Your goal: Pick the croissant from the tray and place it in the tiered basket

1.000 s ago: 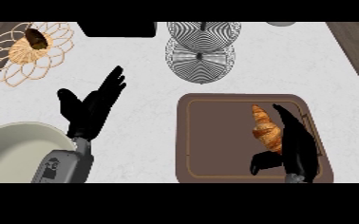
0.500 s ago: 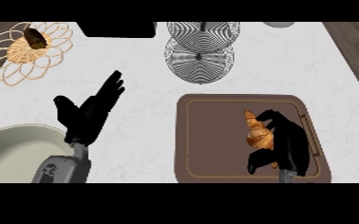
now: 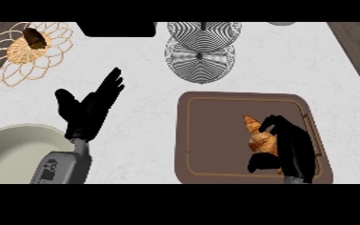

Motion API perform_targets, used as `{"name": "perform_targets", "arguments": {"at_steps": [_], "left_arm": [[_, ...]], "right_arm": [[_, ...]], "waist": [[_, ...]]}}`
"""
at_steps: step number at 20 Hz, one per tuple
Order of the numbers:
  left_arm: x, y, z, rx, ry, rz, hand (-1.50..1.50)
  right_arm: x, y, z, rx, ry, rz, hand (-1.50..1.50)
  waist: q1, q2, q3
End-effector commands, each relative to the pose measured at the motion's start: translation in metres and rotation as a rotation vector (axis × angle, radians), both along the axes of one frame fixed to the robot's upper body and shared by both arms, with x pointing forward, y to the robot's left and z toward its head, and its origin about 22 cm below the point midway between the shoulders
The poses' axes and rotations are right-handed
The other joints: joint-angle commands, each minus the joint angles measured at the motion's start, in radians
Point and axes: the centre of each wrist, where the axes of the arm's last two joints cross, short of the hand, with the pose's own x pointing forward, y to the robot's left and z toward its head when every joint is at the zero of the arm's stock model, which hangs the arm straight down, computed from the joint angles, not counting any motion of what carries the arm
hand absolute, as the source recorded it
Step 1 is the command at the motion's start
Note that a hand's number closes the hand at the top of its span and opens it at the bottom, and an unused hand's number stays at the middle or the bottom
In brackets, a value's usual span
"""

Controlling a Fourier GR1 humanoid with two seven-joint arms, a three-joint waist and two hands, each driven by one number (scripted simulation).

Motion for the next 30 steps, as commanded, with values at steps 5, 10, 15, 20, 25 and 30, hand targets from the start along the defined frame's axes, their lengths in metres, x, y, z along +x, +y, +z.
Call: {"name": "perform_targets", "arguments": {"at_steps": [5, 10, 15, 20, 25, 30], "left_arm": [[0.000, 0.011, -0.003, -0.015, -0.003, -0.007, 0.00], [0.008, 0.000, 0.002, -0.010, 0.000, 0.019, 0.00], [0.010, -0.007, -0.002, -0.005, 0.005, 0.009, 0.00], [0.003, -0.002, -0.003, -0.009, 0.001, 0.002, 0.00], [0.001, 0.008, -0.008, -0.008, 0.010, 0.010, 0.00], [0.006, -0.023, 0.001, -0.017, -0.005, -0.016, 0.00]], "right_arm": [[-0.002, 0.015, 0.075, 0.043, 0.150, 0.001, 1.50], [-0.026, 0.017, 0.142, 0.159, -0.029, -0.009, 1.50], [-0.039, 0.023, 0.200, 0.127, -0.228, 0.021, 1.50], [-0.038, 0.032, 0.248, 0.093, -0.324, 0.039, 1.50], [-0.012, 0.054, 0.296, 0.021, -0.326, 0.044, 1.50], [0.049, 0.059, 0.328, 0.000, -0.293, 0.055, 1.50]], "waist": [[-0.001, 0.010, 0.014], [-0.009, 0.009, 0.013], [-0.003, 0.011, 0.013], [0.007, 0.010, 0.013], [0.011, 0.009, 0.012], [0.017, 0.012, 0.013]]}}
